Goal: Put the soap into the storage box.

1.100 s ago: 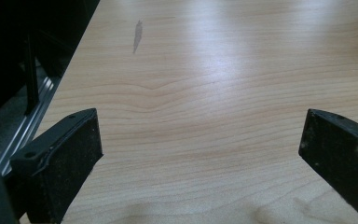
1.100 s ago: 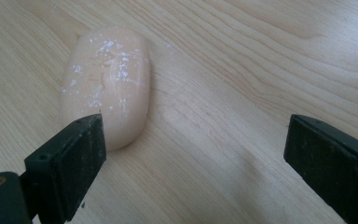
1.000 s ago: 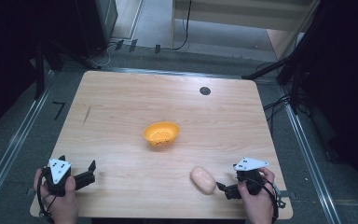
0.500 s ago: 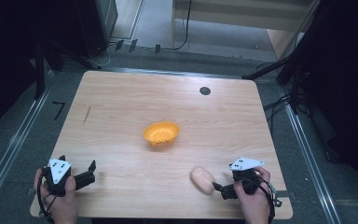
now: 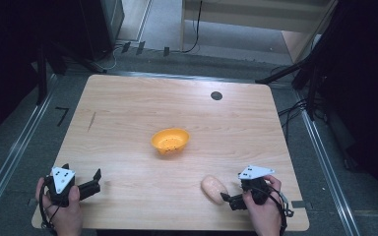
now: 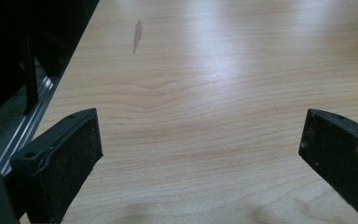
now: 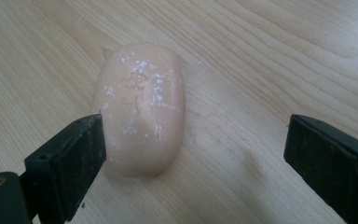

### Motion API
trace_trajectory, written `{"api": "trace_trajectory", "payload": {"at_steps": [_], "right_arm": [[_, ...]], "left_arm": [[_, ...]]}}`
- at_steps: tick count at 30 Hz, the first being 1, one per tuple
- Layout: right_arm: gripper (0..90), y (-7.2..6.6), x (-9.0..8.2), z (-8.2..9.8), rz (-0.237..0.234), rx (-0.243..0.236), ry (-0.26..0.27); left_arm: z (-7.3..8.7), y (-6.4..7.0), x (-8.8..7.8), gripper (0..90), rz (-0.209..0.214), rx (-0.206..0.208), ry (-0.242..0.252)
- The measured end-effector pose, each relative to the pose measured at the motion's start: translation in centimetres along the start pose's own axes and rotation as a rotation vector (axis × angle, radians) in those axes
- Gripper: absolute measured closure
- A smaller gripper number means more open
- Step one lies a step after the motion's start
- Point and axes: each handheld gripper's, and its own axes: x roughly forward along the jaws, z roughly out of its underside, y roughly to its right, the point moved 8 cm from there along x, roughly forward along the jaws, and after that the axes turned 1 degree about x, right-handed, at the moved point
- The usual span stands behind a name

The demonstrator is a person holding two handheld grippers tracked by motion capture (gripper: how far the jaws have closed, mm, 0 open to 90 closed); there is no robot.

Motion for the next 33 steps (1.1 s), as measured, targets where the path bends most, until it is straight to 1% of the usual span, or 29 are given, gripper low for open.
{"api": "trace_trajectory", "payload": {"at_steps": [7,9,12,13,14,15,16,23,27,29,31,32,33], "right_arm": [[6.0,-0.4,0.3,-0.3,-0.006,-0.011,-0.005],[5.9,-0.7,0.6,-0.4,-0.014,-0.019,-0.011],[5.9,-1.0,0.7,-0.5,-0.018,-0.020,-0.014],[5.9,-1.3,1.0,-0.6,-0.018,-0.017,-0.020],[5.9,-1.3,1.1,-0.6,-0.019,-0.029,-0.020],[5.9,-1.3,1.1,-0.6,-0.019,-0.029,-0.020],[5.9,-1.5,1.2,-0.6,-0.018,-0.017,-0.026],[6.2,-2.2,2.0,-0.7,-0.025,-0.024,-0.042],[6.9,-2.3,2.3,-0.6,-0.021,-0.024,-0.051],[9.2,-2.5,2.5,-0.6,-0.021,-0.035,-0.057],[10.5,-2.6,2.6,-0.6,-0.015,-0.035,-0.065],[13.4,-2.6,2.8,-0.6,-0.010,-0.036,-0.067],[13.5,-2.6,2.8,-0.6,-0.009,-0.039,-0.071]], "left_arm": [[0.0,0.0,0.0,0.0,0.001,-0.006,0.003],[0.0,0.0,0.0,0.0,0.001,-0.005,0.002],[0.0,0.0,0.0,0.0,0.000,-0.006,0.002],[0.0,0.0,0.0,0.0,0.000,-0.007,0.001],[0.0,0.0,0.0,0.0,0.000,-0.006,0.001],[0.0,0.0,0.0,0.0,0.000,-0.006,0.001],[0.0,0.0,0.0,0.0,0.001,-0.005,0.002],[0.0,0.0,0.1,0.0,0.000,-0.006,0.000],[0.0,0.0,0.0,0.0,0.000,-0.007,-0.001],[0.0,0.0,0.1,0.0,0.000,-0.006,-0.002],[0.0,0.0,0.1,0.0,0.000,-0.005,-0.003],[0.0,0.0,0.1,0.0,0.000,-0.005,-0.003],[0.0,0.0,0.1,0.0,0.000,-0.006,-0.003]]}}
